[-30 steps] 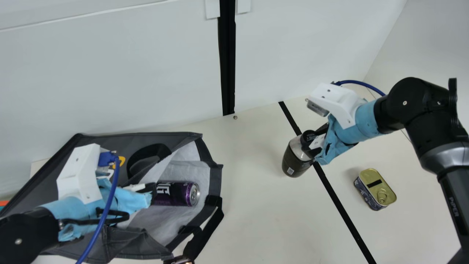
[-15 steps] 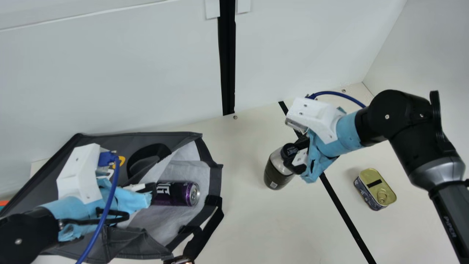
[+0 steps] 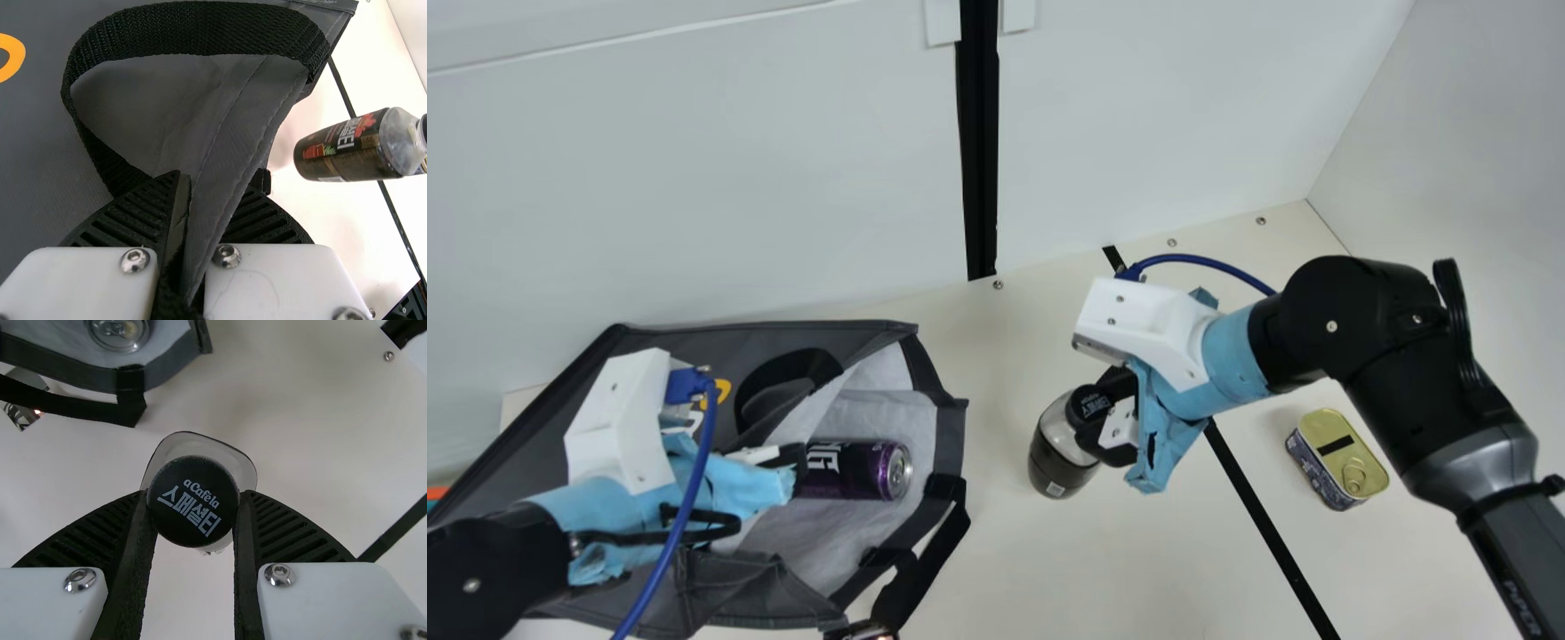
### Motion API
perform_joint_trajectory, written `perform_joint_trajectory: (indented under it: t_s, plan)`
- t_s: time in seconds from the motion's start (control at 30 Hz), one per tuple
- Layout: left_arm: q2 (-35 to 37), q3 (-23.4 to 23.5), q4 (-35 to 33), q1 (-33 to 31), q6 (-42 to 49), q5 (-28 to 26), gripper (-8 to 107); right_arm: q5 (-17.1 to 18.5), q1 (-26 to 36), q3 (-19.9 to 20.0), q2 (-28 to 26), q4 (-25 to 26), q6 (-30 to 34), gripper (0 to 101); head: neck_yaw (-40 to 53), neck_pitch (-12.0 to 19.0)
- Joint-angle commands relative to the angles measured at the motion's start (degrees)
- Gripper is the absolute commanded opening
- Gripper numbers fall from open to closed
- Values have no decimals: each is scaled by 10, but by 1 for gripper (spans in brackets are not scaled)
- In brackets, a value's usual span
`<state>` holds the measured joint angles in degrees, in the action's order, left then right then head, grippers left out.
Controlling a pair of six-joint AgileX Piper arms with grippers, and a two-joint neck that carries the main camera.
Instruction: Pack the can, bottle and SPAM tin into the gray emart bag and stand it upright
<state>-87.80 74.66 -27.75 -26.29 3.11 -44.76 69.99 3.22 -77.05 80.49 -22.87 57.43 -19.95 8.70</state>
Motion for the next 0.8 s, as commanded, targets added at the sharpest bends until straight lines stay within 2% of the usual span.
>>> perform_joint_trajectory:
  t_s: [0.0,0.4,0.77]
  plan:
    - [0,0,0,0,0,0,-8,-1,-7,1,-2,-3,-4,0,0,13]
    - [0,0,0,0,0,0,-8,-1,-41,-5,-17,-23,-18,0,0,13]
    - [0,0,0,0,0,0,-8,-1,-61,-38,-25,-85,-35,0,0,13]
